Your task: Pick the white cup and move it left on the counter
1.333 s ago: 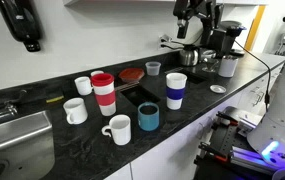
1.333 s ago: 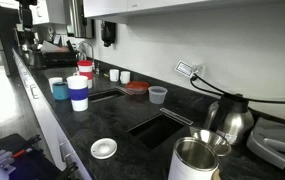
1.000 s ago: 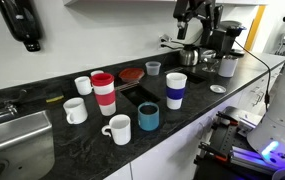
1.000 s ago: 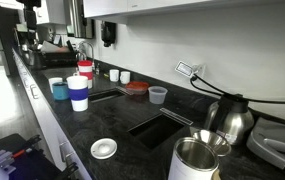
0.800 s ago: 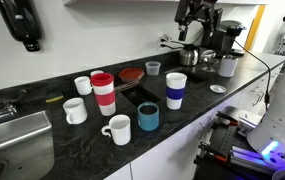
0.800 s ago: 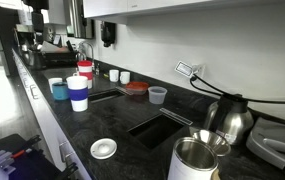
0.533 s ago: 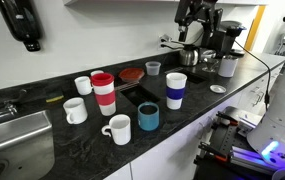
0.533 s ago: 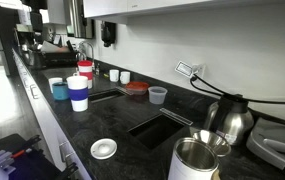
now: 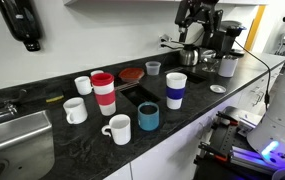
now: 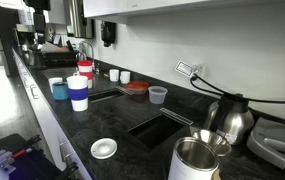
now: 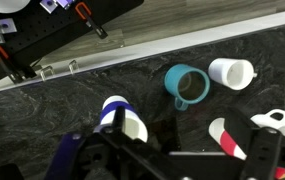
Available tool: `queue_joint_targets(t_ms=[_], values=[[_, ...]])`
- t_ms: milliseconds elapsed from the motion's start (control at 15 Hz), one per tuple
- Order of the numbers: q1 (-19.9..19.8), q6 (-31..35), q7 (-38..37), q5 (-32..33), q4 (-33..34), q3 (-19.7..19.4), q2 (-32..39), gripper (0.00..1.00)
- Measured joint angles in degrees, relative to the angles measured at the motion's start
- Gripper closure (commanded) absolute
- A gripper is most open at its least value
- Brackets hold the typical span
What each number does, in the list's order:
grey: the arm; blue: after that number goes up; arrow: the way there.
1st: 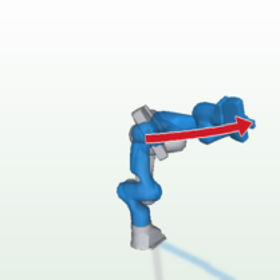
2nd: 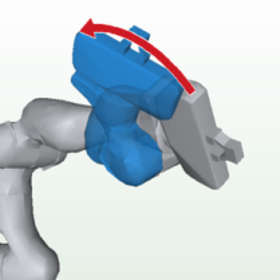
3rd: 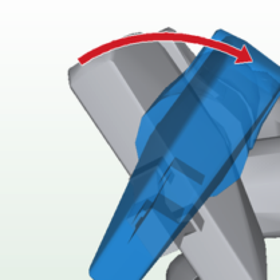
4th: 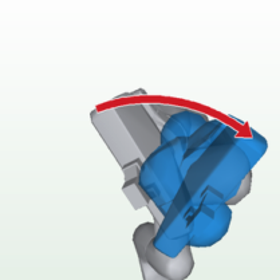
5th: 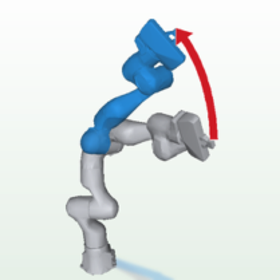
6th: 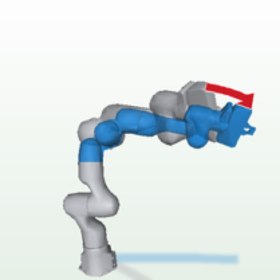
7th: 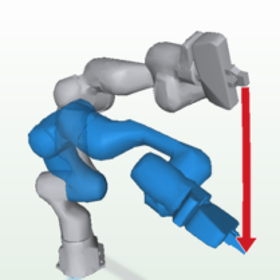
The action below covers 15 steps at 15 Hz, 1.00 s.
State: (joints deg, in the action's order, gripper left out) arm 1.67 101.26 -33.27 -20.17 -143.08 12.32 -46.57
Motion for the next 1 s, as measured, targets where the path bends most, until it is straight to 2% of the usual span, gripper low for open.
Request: queue_joint_targets(t_ms=[400,667,1000], values=[[-11.5,3.4,-1.5,9.4,-5.8,-5.3,-2.4,0.00],[-17.7,4.4,-3.5,13.7,-7.4,-8.5,-3.5,0.00],[-17.6,4.4,-3.5,13.8,-7.5,-8.5,-3.6,0.00]])
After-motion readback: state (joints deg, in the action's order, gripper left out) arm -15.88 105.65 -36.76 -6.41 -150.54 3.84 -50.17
